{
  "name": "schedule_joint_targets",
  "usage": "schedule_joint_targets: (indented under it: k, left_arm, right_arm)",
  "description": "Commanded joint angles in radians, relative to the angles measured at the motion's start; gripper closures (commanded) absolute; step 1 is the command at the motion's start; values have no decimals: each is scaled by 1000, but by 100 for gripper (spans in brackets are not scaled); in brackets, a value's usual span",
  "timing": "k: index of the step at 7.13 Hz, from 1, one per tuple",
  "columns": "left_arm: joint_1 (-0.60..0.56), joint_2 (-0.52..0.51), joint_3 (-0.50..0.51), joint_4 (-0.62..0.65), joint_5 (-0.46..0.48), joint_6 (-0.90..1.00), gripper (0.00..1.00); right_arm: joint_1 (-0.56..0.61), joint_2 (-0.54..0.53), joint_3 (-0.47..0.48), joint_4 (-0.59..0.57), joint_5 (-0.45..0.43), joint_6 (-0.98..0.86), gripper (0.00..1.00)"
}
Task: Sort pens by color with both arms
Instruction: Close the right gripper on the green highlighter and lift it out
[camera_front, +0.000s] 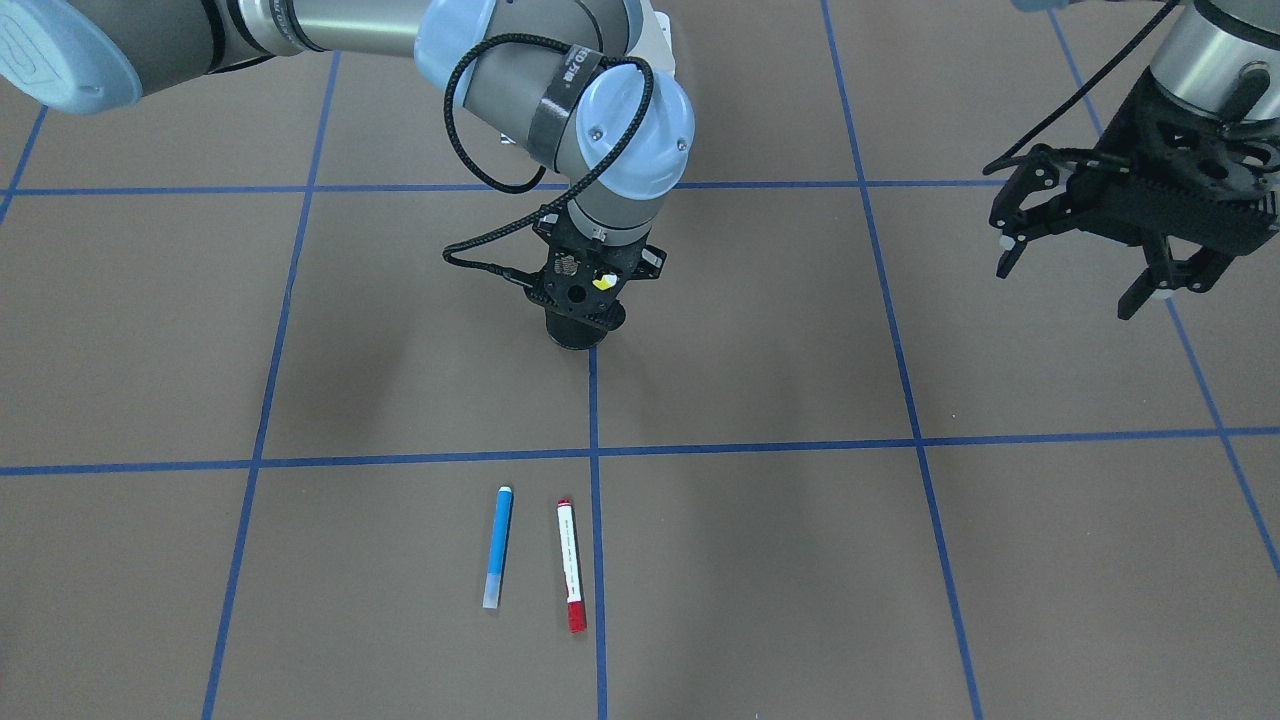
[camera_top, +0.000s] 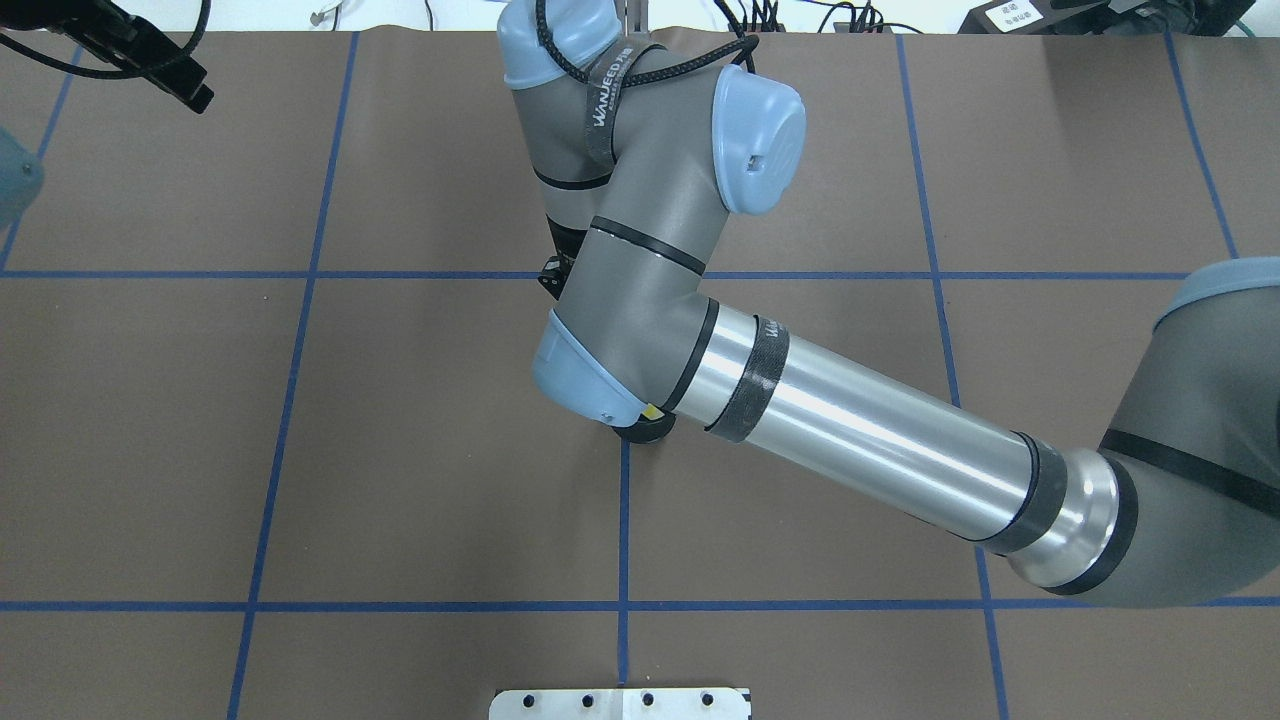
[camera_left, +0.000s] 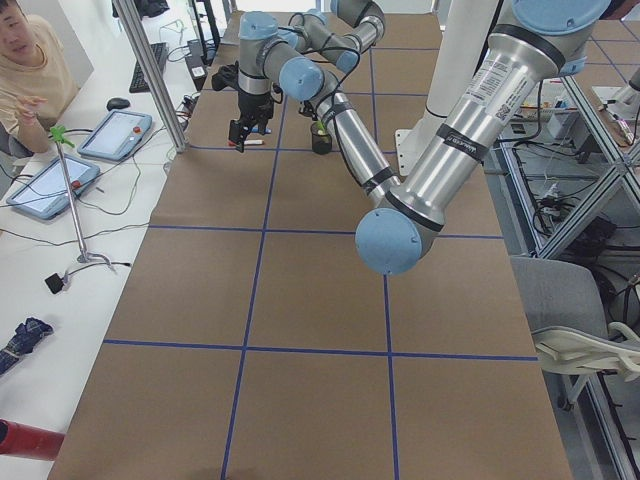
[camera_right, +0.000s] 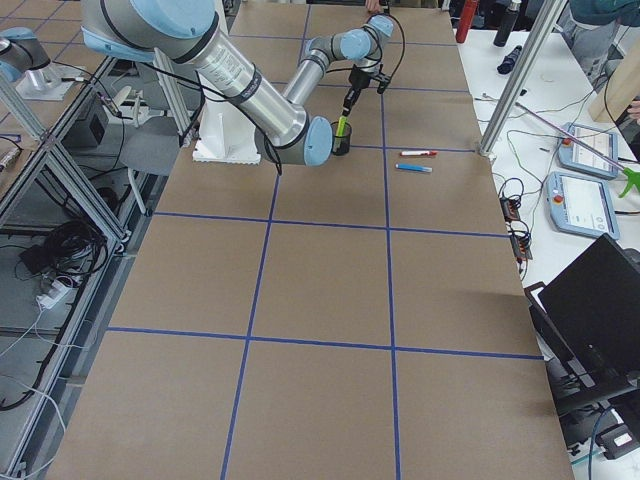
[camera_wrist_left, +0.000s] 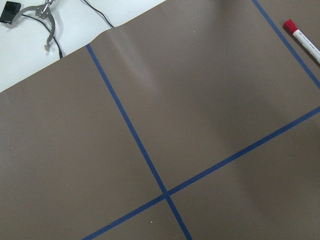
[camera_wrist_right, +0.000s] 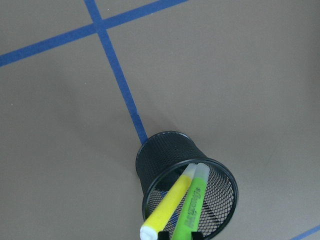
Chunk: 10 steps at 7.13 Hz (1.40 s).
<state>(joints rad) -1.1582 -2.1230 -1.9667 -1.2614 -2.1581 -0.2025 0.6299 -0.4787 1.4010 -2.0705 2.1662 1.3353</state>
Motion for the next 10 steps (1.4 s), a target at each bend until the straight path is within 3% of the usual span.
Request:
schedule_joint_targets:
  k: [1,4,6,7,10]
  left_arm:
    - [2,3,2,2,0,0,0]
    - [3,15,3,4,-35,-2,0]
    - [3,18,6,2,-42,-3,0]
    - [3,18,9,4,-42,-3,0]
    - [5,25,15,2,-43,-14,0]
  right_arm:
    - [27,3,88,-10,-35,-28,100]
    - [39,17,208,6,-214,-91,100]
    - [42,20,204,140,-340,-122,100]
    - [42,9,184,230,-385,-130,100]
    - [40,11,-84,635,-546,-188,100]
